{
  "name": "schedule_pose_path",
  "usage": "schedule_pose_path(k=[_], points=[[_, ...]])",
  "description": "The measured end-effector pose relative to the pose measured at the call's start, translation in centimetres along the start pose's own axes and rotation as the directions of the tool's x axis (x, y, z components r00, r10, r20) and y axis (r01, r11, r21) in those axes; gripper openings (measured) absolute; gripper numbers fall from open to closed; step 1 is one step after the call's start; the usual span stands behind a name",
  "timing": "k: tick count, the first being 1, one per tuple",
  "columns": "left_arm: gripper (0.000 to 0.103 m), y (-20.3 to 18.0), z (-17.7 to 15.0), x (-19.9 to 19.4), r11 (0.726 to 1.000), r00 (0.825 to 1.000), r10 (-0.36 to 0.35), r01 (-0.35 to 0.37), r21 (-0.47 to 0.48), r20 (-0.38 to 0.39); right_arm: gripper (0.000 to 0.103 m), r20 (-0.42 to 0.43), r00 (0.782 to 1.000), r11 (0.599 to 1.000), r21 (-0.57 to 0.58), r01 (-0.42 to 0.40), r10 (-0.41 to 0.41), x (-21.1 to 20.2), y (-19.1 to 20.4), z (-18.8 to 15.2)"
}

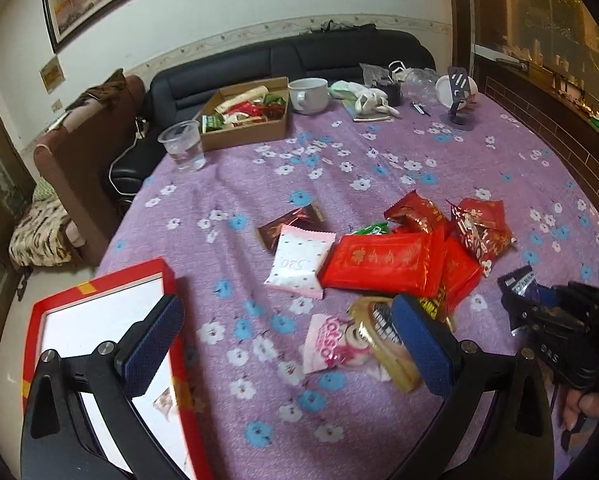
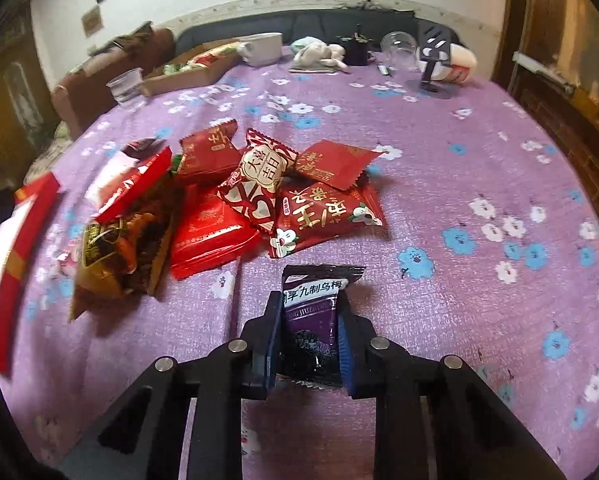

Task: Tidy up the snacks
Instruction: 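Grasp the purple-black snack packet with the right tool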

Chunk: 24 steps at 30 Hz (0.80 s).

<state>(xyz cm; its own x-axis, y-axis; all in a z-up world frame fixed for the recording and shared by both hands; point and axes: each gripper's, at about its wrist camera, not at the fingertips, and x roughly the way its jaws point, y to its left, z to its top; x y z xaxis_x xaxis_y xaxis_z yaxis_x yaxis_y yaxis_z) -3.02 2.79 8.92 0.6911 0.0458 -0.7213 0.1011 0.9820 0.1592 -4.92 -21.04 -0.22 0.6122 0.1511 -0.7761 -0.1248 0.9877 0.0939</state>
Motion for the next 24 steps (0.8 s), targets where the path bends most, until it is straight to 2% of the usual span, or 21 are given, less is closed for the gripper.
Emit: schedule_pose_path(k=[8, 12, 18, 24], points=[[0.103, -2.5, 1.0, 1.9, 0.999, 0.998, -0.033, 0.033, 0.000, -0.048, 0.025, 0.063, 0.986, 0.984, 0.078, -0.158, 0.154, -0.2, -1.8, -0.1], [0.103, -4.3, 1.1, 3.2, 0.999, 0.997, -0.022, 0.024, 0.023, -0.073, 0.025, 0.103, 0.980, 0.980, 0.089, -0.180, 0.170, -0.9, -1.8, 0.0], [0.103, -6.0, 2.0, 4.0, 0.998, 0.996, -0.035, 0.038, 0.039, -0.084, 0.025, 0.052, 0.977, 0.967, 0.147, -0.210, 0.204, 0.1, -2.5, -0.2], [0.103, -6.3, 5.2, 7.4, 0.999, 0.994, -0.034, 0.035, 0.007, -0.104, 0.026, 0.047, 0.974, 0.962, 0.157, -0.225, 0.220, 0.1, -2.6, -0.2]])
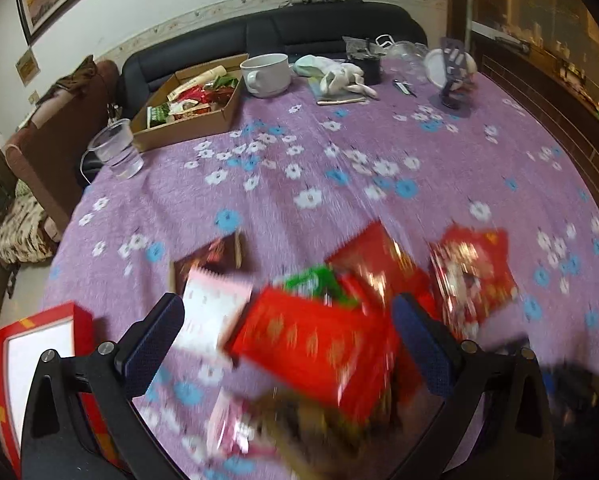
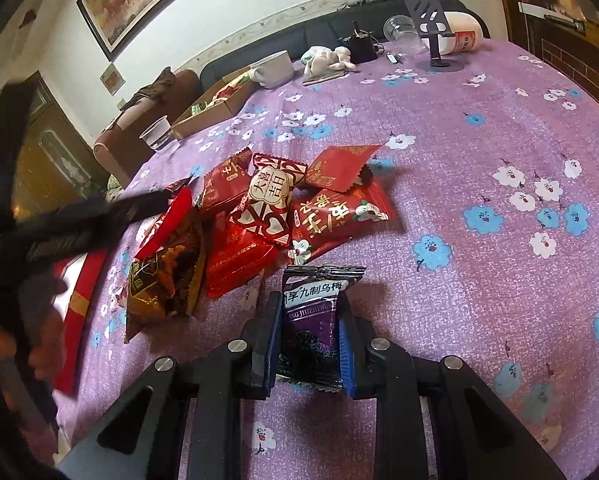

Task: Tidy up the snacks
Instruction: 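Grasp the purple-black snack packet with the right tool, then grasp the brown sesame snack bag with the left tool while right holds purple packet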

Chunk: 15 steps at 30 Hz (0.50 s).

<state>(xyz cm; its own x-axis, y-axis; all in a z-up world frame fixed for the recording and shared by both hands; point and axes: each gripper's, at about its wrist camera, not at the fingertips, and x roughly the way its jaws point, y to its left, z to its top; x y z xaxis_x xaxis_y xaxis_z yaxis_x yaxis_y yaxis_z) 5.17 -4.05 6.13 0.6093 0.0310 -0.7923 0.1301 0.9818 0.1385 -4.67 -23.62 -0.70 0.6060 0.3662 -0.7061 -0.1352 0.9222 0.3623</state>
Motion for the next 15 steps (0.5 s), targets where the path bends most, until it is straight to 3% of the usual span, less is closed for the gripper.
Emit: schedule_pose_path(k=[2, 5, 7, 10, 13, 15], points=[[0.103, 0.4, 0.6, 1.9, 1.000, 0.998, -0.003, 0.002, -0.026, -0.056, 0.026, 0.000, 1.000, 1.000, 0.000, -0.001, 0.001, 0.0, 0.0, 0.0], [0.103, 1.1, -1.0, 2.9, 0.996, 0.990, -0.074, 0.067, -0.061, -0.116, 0.026, -0.001, 1.000, 1.000, 0.003, -0.006, 0.006, -0.1, -0.1, 0.0], [0.103, 0.9, -2.5, 2.9, 0.996, 0.984, -0.086, 0.082, -0.036, -0.153, 0.026, -0.002, 1.000, 1.000, 0.003, -0.007, 0.007, -0.1, -0.1, 0.0], [0.103, 0.5, -6.0, 1.7, 0.984, 0.967, -0.169, 0.175, 0.016, -0.189, 0.027, -0.003, 1.000, 1.000, 0.003, -0.008, 0.008, -0.1, -0.2, 0.0], [0.103, 0.2, -9.4, -0.6, 0.978, 0.972, -0.142, 0.167, 0.125, -0.186, 0.027, -0.001, 1.000, 1.000, 0.003, -0.008, 0.008, -0.1, -0.1, 0.0], [0.103, 0.9, -10.8, -1.9, 0.976, 0.972, -0.152, 0.177, 0.129, -0.179, 0.027, 0.000, 1.000, 1.000, 0.002, -0.008, 0.008, -0.1, -0.1, -0.1]])
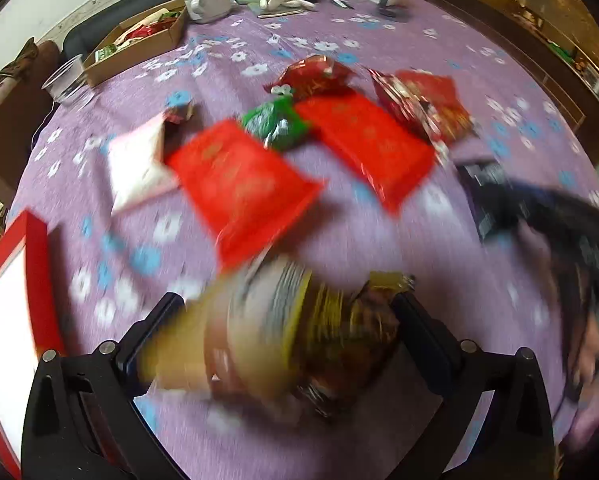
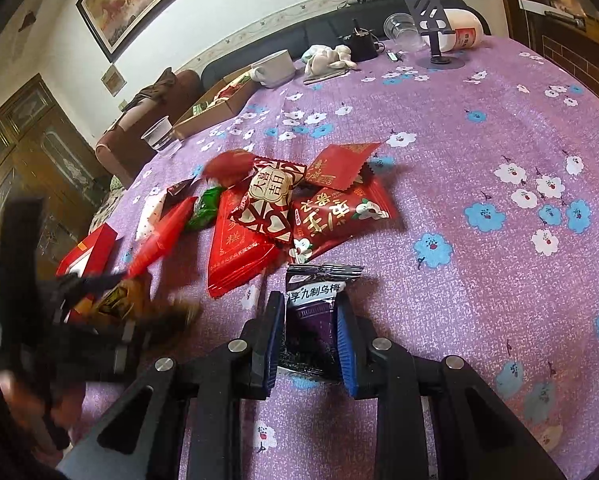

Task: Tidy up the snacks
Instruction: 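Grasp the brown sesame snack bag with the left tool while right holds purple packet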

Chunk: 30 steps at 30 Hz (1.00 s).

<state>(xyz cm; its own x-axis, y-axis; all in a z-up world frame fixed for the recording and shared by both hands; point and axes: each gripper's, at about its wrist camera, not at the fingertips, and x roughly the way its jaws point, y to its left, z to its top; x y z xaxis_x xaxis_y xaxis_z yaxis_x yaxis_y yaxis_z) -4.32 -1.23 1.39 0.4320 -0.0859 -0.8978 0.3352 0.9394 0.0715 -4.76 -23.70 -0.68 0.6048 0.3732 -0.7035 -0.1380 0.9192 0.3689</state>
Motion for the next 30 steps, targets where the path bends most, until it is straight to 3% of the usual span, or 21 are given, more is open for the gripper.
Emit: schedule_pose_path(k=[6, 10, 16, 18, 19, 21, 30], points=[[0.103, 1.8, -3.6, -3.2, 0.998, 0.997, 0.043, -0.040, -0.046, 0.063, 0.029, 0.002, 1.000, 0.999, -0.036, 0.020, -0.020, 0.1, 0.6, -0.2], [0.103, 1.8, -3.5, -2.8, 0.999, 0.997, 0.033, -0.030, -0.046, 0.065, 0.029, 0.005, 1.000, 0.998, -0.048, 0.030, -0.030, 0.2, 0.8, -0.2], [0.103, 2.7, -2.5, -1.5, 0.991, 0.998, -0.016, 0.024, -0.135, 0.056, 0.041, 0.018, 0.998, 0.990, -0.128, 0.064, -0.062, 0.4, 2.1, -0.7], [0.093, 3.1, -2.4, -1.4, 0.985, 0.997, -0.043, 0.054, -0.164, 0.067, 0.036, 0.020, 0.998, 0.992, -0.112, 0.062, -0.060, 0.4, 1.7, -0.6], [0.091, 3.3, -2.4, -1.3, 0.981, 0.995, -0.065, 0.077, -0.180, 0.072, 0.025, 0.021, 0.998, 0.993, -0.099, 0.066, -0.065, 0.3, 1.5, -0.5], [0.079, 3.3, -2.5, -1.2, 0.977, 0.993, -0.089, 0.102, -0.185, 0.077, 0.024, 0.019, 0.999, 0.996, -0.074, 0.047, -0.045, 0.3, 1.0, -0.4], [0.051, 4.5, -3.1, -2.2, 0.973, 0.980, -0.118, 0.147, -0.180, 0.161, 0.024, 0.043, 0.999, 0.998, -0.062, 0.033, -0.030, -0.2, 0.9, -0.2]])
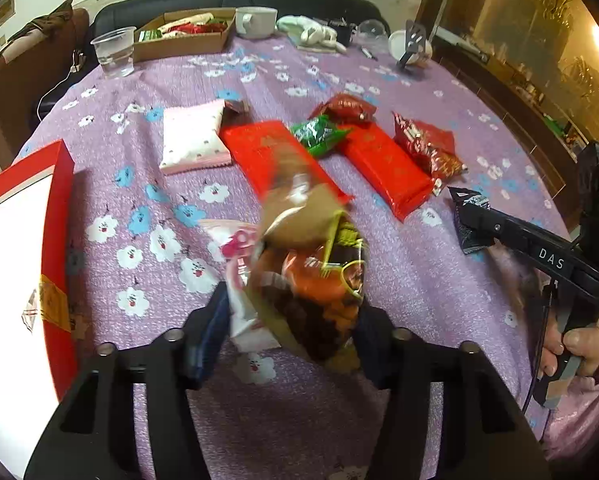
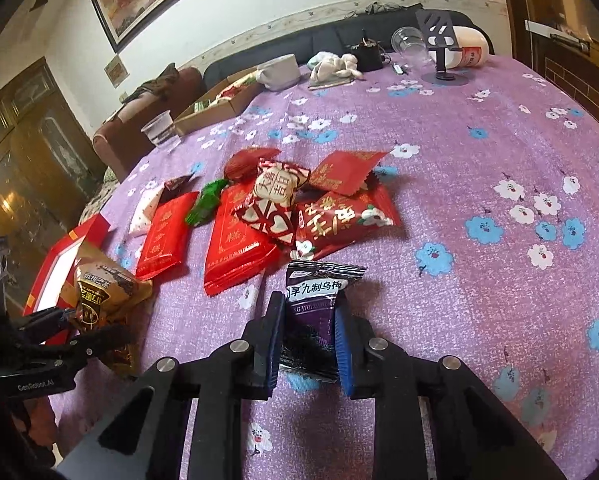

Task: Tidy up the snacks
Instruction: 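Grasp the brown sesame snack bag with the left tool while right holds purple packet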

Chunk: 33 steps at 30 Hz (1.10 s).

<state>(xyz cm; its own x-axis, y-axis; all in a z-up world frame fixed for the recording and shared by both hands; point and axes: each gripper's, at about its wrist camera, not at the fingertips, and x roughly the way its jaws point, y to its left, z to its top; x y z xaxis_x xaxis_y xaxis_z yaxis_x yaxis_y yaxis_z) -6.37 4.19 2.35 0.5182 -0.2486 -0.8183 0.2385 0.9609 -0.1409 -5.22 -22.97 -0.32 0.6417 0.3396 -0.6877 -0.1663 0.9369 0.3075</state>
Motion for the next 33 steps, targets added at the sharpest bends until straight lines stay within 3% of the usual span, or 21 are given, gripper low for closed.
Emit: schedule_pose_path(k=[7, 14, 17, 20, 22, 23, 24, 28, 31, 32, 33], points=[[0.044, 1.0, -0.1, -0.7, 0.999, 0.999, -0.043, 0.044, -0.027, 0.030, 0.024, 0.036, 0.998, 0.999, -0.001, -0.042, 0.042, -0.7, 0.3, 0.2], [0.044, 0.5, 0.1, -0.8, 0.999, 0.999, -0.025, 0.025, 0.020, 0.030, 0.024, 0.036, 0.999, 0.999, -0.002, -0.039, 0.039, -0.7, 0.4, 0.2], [0.056, 0.5, 0.3, -0.7, 1.000, 1.000, 0.019, -0.020, 0.022, 0.017, 0.024, 0.020, 0.999, 0.999, 0.011, -0.040, 0.040, -0.4, 0.1, 0.2], [0.058, 0.6, 0.5, -1.6, 0.998, 0.997, 0.063, -0.064, 0.027, 0.044, 0.024, 0.014, 0.999, 0.999, 0.016, -0.043, 0.043, -0.2, 0.1, 0.2], [0.067, 0.3, 0.8, -2.6, 0.993, 0.991, 0.098, -0.104, 0.061, 0.092, 0.024, 0.012, 0.999, 0.999, 0.016, -0.042, 0.042, -0.2, 0.0, 0.2], [0.080, 0.1, 0.9, -2.8, 0.990, 0.989, 0.106, -0.114, 0.078, 0.108, 0.024, 0.006, 0.999, 0.999, 0.019, -0.044, 0.044, -0.1, 0.0, 0.2], [0.084, -0.2, 1.2, -2.8, 0.988, 0.987, 0.108, -0.120, 0.100, 0.115, 0.024, 0.002, 0.999, 0.999, 0.021, -0.044, 0.044, 0.0, -0.1, 0.2], [0.084, -2.1, 2.3, -0.6, 0.970, 0.992, 0.095, -0.111, 0.215, 0.081, 0.024, -0.009, 0.999, 0.999, 0.028, -0.043, 0.044, 0.1, -0.2, 0.1], [0.083, -2.9, 2.6, 1.6, 0.963, 0.994, 0.102, -0.109, 0.248, 0.043, 0.024, -0.012, 0.999, 0.999, 0.029, -0.043, 0.043, 0.2, -0.2, 0.1], [0.075, -2.7, 2.5, 2.0, 0.968, 0.996, 0.087, -0.092, 0.234, 0.032, 0.024, -0.013, 0.999, 0.999, 0.031, -0.043, 0.043, 0.2, -0.2, 0.1], [0.054, -2.7, 2.4, 2.1, 0.972, 0.997, 0.067, -0.072, 0.223, 0.028, 0.024, -0.014, 0.999, 0.999, 0.032, -0.043, 0.043, 0.2, -0.3, 0.1]])
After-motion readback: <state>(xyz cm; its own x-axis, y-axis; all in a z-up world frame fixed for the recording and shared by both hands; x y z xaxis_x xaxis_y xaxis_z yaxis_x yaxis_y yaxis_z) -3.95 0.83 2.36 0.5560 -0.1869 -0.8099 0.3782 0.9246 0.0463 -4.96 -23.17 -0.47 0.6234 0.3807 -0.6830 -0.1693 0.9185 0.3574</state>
